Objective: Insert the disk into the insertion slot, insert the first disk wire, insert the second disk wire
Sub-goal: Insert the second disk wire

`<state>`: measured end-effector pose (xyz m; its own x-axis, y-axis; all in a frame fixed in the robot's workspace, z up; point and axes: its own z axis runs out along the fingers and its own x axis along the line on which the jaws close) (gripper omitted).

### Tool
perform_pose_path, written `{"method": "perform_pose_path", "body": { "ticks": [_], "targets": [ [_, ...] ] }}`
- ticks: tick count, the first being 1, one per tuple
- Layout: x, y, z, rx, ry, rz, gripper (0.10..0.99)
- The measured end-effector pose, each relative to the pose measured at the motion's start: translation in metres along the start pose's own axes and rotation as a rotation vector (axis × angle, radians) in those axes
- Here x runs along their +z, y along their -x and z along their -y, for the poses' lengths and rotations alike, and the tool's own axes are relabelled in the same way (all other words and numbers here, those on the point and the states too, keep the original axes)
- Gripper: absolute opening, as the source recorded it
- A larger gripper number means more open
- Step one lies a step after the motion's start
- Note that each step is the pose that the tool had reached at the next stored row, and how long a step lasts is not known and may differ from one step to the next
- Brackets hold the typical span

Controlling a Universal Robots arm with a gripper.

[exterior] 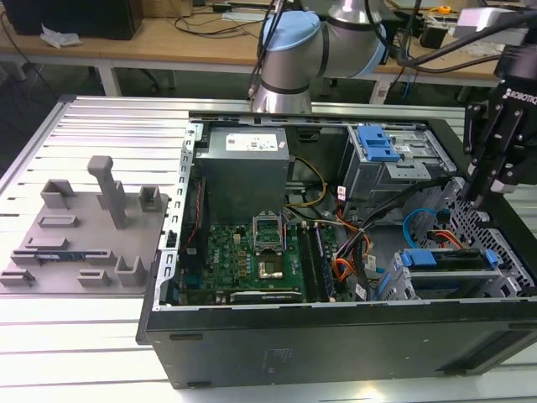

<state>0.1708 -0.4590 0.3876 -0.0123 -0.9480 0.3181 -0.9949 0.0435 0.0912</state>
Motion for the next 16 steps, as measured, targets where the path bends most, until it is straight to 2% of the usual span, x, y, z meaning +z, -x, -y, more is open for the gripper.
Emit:
{"method": "perform_pose_path", "body": {
  "ticks": [2,3,5,6,9,12,14,16],
  "targets": [
    [0.0006,0.0035,-0.0037,0.002,-0.003,-0.0087,0.302],
    [0.0015,0.0054,-0.0068,0.003,-0.005,-0.0160,0.302],
    [0.0021,0.0071,-0.0093,0.006,-0.010,-0.0219,0.302],
    [0.0024,0.0080,-0.0106,0.008,-0.016,-0.0220,0.302],
    [0.0023,0.0108,-0.0124,0.016,-0.042,-0.0211,0.302],
    [0.0031,0.0127,-0.0149,0.028,-0.086,-0.0191,0.302],
    [0.0040,0.0129,-0.0186,0.036,-0.108,-0.0181,0.302],
    [0.0062,0.0133,-0.0239,0.038,-0.116,-0.0177,0.302]
  ]
}}
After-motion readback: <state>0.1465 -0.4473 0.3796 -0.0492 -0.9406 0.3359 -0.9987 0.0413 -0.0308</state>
